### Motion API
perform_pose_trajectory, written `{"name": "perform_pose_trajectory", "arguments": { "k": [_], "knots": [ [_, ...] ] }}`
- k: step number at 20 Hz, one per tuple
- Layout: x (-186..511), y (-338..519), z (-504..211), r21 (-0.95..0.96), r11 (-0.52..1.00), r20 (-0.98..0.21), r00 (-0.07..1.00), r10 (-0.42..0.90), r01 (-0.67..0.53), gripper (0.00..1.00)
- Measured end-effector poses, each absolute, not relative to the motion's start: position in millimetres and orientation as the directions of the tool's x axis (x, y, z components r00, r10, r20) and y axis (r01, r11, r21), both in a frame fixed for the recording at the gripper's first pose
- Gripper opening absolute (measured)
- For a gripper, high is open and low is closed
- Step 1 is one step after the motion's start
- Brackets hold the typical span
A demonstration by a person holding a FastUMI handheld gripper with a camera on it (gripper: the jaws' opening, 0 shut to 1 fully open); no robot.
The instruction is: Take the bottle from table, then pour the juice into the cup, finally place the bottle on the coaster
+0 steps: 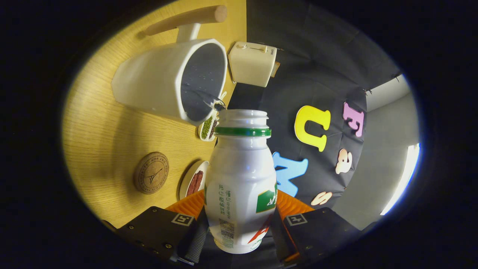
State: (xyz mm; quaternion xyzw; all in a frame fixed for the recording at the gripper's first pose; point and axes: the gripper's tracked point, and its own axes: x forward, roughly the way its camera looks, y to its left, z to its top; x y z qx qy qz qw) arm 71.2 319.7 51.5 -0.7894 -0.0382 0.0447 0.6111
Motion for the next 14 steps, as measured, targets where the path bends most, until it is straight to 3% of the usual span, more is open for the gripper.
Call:
{"name": "perform_pose_trajectory", "arguments": {
  "k": [14],
  "knots": [
    [65.5,327.0,58.2,-0.944,-0.328,-0.007,0.991,0.132,0.037,0.74]
  ]
}}
